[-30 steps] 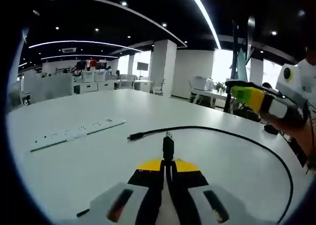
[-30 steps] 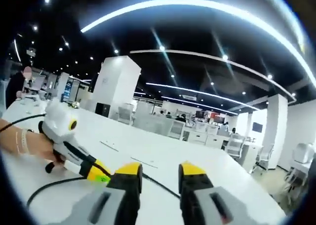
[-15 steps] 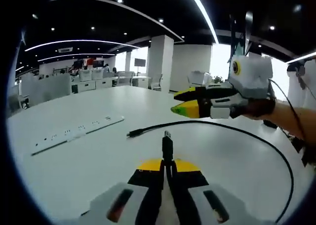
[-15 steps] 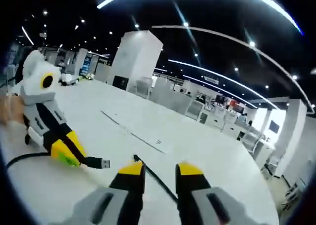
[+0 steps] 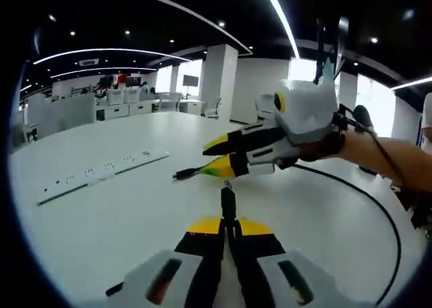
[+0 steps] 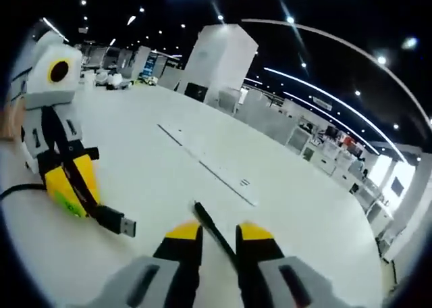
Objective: Find the charging cable on the desk, coil it up and secure with Velcro.
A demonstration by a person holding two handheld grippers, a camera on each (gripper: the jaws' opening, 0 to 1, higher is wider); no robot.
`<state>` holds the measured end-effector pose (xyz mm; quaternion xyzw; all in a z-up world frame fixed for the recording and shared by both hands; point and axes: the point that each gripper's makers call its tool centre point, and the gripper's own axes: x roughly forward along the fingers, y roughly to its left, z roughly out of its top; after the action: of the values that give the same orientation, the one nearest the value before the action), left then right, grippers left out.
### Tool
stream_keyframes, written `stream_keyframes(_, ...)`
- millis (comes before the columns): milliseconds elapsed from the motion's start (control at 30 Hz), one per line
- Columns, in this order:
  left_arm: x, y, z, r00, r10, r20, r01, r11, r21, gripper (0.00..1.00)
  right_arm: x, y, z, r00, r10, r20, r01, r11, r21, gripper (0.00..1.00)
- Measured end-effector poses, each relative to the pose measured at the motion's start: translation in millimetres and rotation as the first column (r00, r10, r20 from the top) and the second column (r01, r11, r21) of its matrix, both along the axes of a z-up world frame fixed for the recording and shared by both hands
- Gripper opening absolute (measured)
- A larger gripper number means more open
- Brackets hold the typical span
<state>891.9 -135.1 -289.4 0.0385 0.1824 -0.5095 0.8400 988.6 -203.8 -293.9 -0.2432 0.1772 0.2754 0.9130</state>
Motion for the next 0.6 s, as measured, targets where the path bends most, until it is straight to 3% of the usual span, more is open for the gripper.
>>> stream_keyframes(67,0.4,1,1.1,1.000,0.001,-0.001,-0.001,1.000,-0.005,0.08,1,4,-6.4,0.997,0.015,-0.069,-0.013,1.000,0.023,0.21)
stream_keyframes(167,0.7,1,2.4,1.000,0.001,-0.006,-0.001,1.000,-0.013,0.08,8,3,-6.7,0.998,0.025,-0.064,-0.024,0.999,0.023,0.20)
stream_keyframes(233,0.3,0,2.6,1.000,-0.001,-0.008,0.000,1.000,-0.015,0.08,12,1,-7.2,0.998,0.027,-0.065,-0.025,0.999,0.030,0.14)
stream_keyframes(367,-0.7,0,3.7,1.000,-0.001,-0.008,0.001,1.000,-0.019,0.08,5,4,-7.3,0.997,0.063,-0.054,-0.061,0.997,0.055,0.11)
stream_keyframes(600,-3.3,-2,6.3,1.000,-0.007,-0.017,0.007,0.999,-0.037,0.08,-6,5,-6.9,0.996,0.001,-0.089,0.008,0.996,0.092,0.08)
